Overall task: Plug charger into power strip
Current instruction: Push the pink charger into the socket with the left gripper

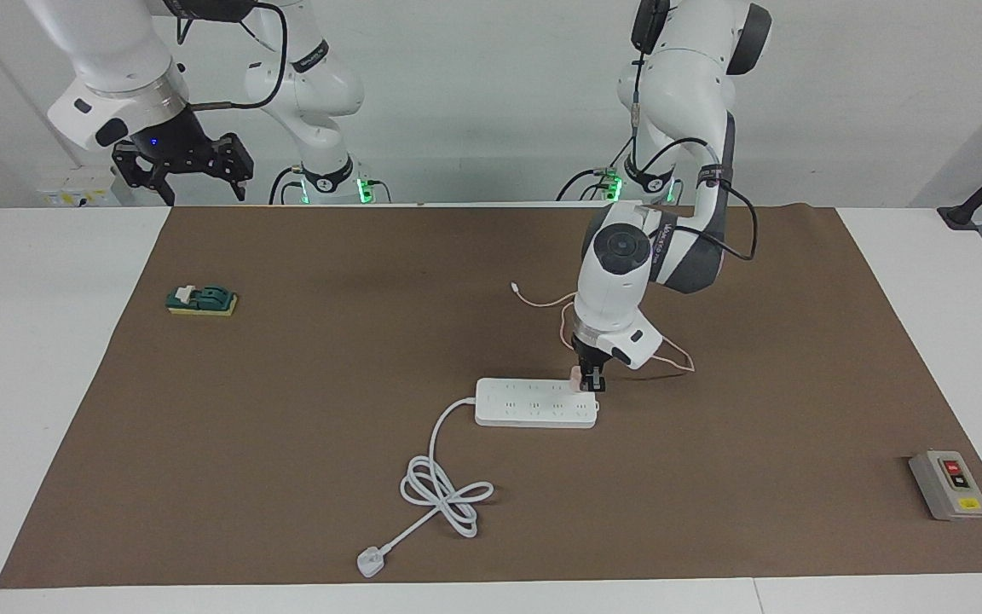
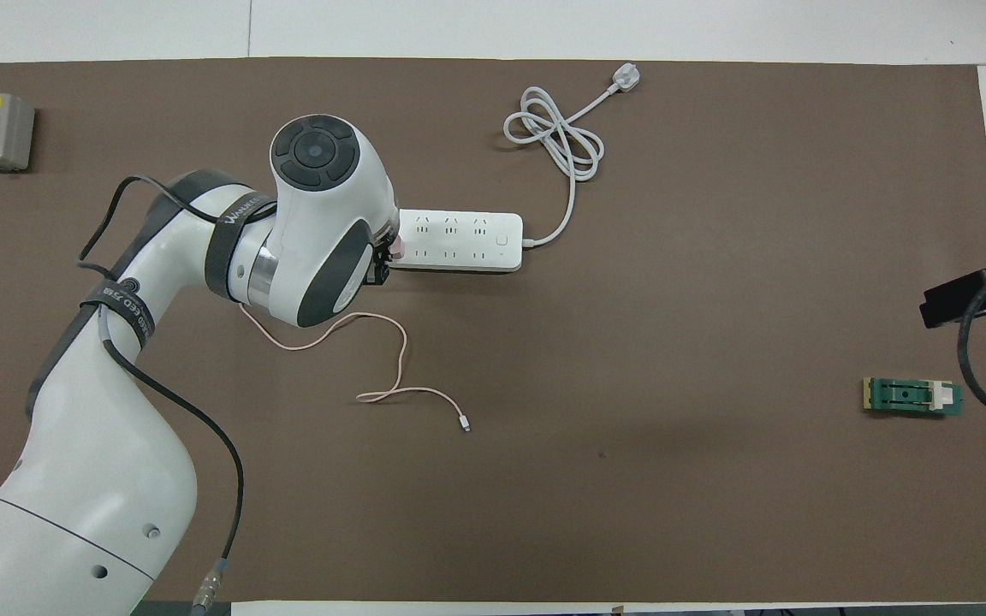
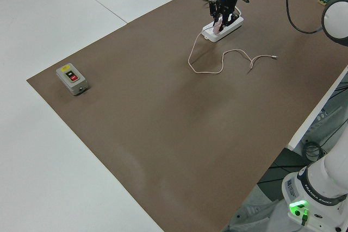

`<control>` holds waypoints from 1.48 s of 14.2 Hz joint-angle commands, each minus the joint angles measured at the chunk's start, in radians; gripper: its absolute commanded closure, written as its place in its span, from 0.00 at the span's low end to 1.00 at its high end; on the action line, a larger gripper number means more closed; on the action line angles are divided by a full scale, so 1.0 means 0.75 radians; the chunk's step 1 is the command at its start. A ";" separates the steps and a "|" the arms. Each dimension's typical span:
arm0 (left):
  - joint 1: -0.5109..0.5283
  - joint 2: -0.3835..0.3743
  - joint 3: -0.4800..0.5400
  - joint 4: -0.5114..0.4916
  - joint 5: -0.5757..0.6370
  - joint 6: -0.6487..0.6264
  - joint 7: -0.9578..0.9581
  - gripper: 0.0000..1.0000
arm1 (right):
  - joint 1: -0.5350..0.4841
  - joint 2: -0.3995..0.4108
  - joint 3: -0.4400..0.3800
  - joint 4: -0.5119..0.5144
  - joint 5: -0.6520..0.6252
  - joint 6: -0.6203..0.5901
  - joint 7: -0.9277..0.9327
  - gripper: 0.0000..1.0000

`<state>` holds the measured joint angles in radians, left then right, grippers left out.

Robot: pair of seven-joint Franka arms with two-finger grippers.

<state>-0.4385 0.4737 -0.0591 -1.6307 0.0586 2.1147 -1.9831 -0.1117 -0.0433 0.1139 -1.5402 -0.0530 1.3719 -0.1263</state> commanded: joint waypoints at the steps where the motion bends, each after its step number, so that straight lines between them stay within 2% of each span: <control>1: -0.019 -0.014 0.013 -0.069 0.010 0.056 0.010 1.00 | -0.017 0.007 0.020 0.014 -0.009 0.005 0.013 0.00; 8: -0.027 0.002 0.015 -0.118 0.012 0.162 0.018 1.00 | -0.017 0.007 0.020 0.010 -0.009 0.005 0.015 0.00; 12: -0.013 0.002 0.015 -0.192 0.012 0.267 0.034 1.00 | -0.017 0.007 0.020 0.012 -0.009 0.007 0.013 0.00; 15: -0.023 0.007 0.015 -0.196 0.014 0.275 0.034 1.00 | -0.017 0.007 0.020 0.012 -0.009 0.007 0.013 0.00; 18: -0.013 0.007 0.015 -0.131 0.022 0.157 0.059 1.00 | -0.015 0.005 0.020 0.010 -0.009 0.007 0.015 0.00; 19: -0.007 0.011 0.015 -0.080 0.022 0.108 0.093 0.64 | -0.015 0.005 0.020 0.010 -0.009 0.007 0.017 0.00; 20: -0.004 0.017 0.015 -0.053 0.020 0.093 0.108 0.16 | -0.015 0.005 0.020 0.008 -0.009 0.007 0.019 0.00; 21: 0.000 0.013 0.015 -0.037 0.018 0.089 0.112 0.00 | -0.015 0.005 0.022 0.008 -0.009 0.007 0.021 0.00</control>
<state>-0.4385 0.4496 -0.0539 -1.7144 0.0608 2.2215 -1.9261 -0.1117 -0.0433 0.1140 -1.5402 -0.0530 1.3719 -0.1263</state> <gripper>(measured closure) 0.639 0.000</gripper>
